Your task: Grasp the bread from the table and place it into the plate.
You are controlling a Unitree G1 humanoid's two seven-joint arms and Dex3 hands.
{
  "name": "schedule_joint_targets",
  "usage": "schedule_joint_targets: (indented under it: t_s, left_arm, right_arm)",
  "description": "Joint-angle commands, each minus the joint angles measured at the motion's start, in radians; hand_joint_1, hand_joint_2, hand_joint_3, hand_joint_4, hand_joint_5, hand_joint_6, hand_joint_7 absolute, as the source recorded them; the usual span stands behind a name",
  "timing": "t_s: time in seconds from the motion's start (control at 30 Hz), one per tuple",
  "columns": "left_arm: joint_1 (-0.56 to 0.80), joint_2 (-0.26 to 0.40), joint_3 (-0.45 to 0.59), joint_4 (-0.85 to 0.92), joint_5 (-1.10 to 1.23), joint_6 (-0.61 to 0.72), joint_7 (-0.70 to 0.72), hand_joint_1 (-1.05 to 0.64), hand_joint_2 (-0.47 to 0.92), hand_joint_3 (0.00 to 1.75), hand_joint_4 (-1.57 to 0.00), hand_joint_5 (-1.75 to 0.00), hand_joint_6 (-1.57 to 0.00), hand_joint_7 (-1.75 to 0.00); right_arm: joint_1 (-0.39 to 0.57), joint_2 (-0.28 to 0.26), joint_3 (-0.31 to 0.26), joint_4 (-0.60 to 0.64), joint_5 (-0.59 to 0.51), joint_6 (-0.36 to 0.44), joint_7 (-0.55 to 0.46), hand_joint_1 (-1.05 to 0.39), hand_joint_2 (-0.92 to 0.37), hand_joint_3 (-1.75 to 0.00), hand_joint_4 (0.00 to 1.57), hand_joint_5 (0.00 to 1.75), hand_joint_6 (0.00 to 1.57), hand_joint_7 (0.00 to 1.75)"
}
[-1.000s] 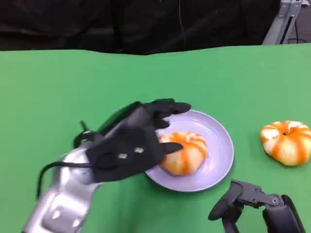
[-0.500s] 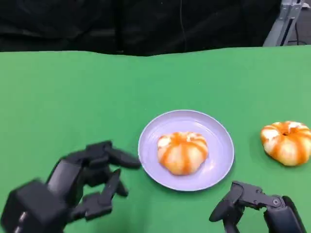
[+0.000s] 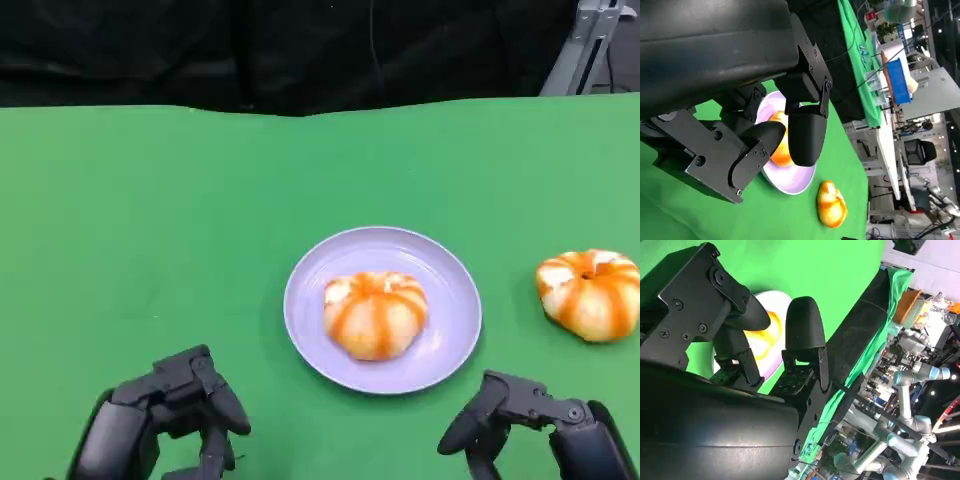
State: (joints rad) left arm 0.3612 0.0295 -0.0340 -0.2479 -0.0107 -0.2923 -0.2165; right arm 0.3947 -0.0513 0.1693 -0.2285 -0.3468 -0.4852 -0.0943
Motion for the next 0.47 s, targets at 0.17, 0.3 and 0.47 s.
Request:
schedule_joint_targets:
  t_s: [0.17,0.3,0.47]
  left_arm:
    - [-0.033,0.033,0.015,0.069,0.013,-0.068,0.014,-0.10,0.34,1.44,-0.83,-1.75,-0.77,-1.60]
    - [-0.032,0.032,0.011,0.065,0.004,-0.059,0.014,-0.05,0.34,1.45,-0.82,-1.75,-0.78,-1.58]
    - [-0.027,0.032,0.005,0.055,0.005,-0.049,0.014,-0.03,0.35,1.46,-0.82,-1.75,-0.78,-1.57]
  right_arm:
    - [0.000,-0.013,-0.008,0.001,0.014,-0.009,0.000,0.04,-0.23,-1.43,0.85,1.53,0.88,1.27]
    - [0.003,-0.011,-0.008,-0.003,0.021,-0.003,0.004,0.06,-0.23,-1.43,0.85,1.53,0.88,1.27]
    - [0.003,-0.014,-0.015,-0.007,0.002,-0.002,-0.003,0.04,-0.23,-1.42,0.85,1.53,0.87,1.27]
